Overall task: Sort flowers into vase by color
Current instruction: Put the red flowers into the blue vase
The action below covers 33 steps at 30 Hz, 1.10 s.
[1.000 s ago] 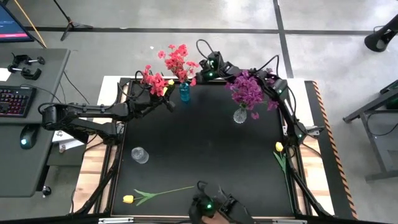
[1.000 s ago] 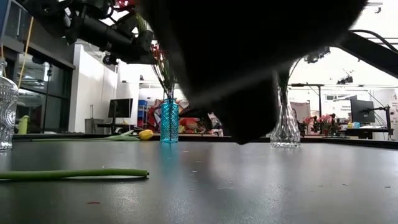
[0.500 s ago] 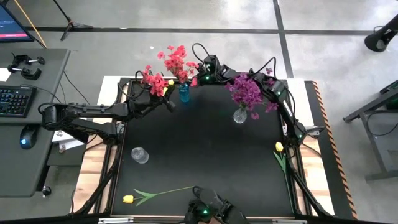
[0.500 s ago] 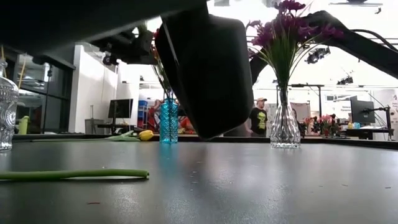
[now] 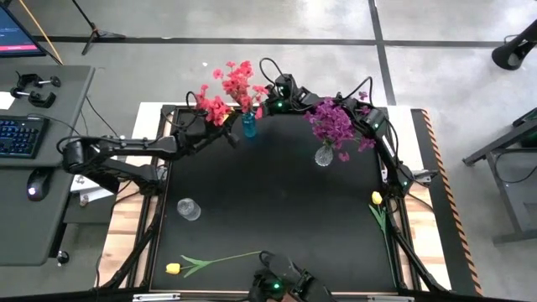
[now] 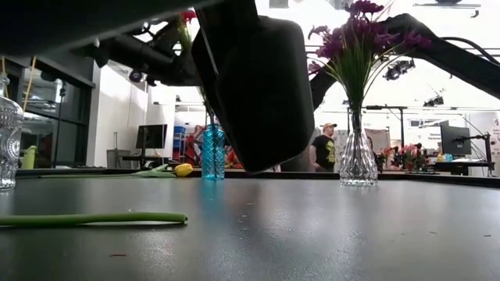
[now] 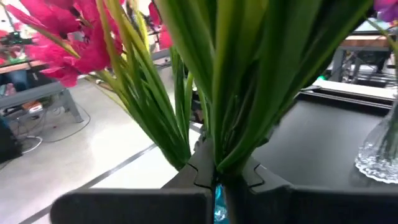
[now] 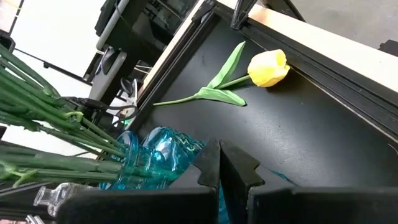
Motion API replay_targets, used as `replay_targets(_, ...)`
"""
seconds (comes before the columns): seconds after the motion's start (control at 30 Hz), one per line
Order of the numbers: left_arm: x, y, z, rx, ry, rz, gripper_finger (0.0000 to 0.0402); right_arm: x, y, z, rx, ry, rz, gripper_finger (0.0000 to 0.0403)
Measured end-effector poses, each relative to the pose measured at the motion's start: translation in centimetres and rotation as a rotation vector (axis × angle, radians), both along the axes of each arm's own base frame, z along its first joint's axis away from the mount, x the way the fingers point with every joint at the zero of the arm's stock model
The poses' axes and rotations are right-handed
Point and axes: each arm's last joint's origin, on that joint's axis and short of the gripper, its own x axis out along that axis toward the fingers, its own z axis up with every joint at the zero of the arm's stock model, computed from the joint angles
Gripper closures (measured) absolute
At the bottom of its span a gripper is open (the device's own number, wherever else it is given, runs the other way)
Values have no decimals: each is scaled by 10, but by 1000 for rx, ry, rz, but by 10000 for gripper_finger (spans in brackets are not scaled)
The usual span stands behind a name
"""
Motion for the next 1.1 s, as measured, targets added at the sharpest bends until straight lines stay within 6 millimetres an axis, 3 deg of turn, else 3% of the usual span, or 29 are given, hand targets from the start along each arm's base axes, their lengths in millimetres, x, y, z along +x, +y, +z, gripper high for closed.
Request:
replay_targets(0.4, 14, 15, -21, 3, -12, 7, 402, 0, 0, 0, -4, -2, -3, 403)
replay_targets(0.67, 22, 23, -49, -23, 95, 15, 402, 2, 2, 1, -10, -8, 12, 403)
replay_targets(1.1, 24, 27, -54, -14, 83, 29, 396, 3, 3, 2, -15, -17, 11, 403)
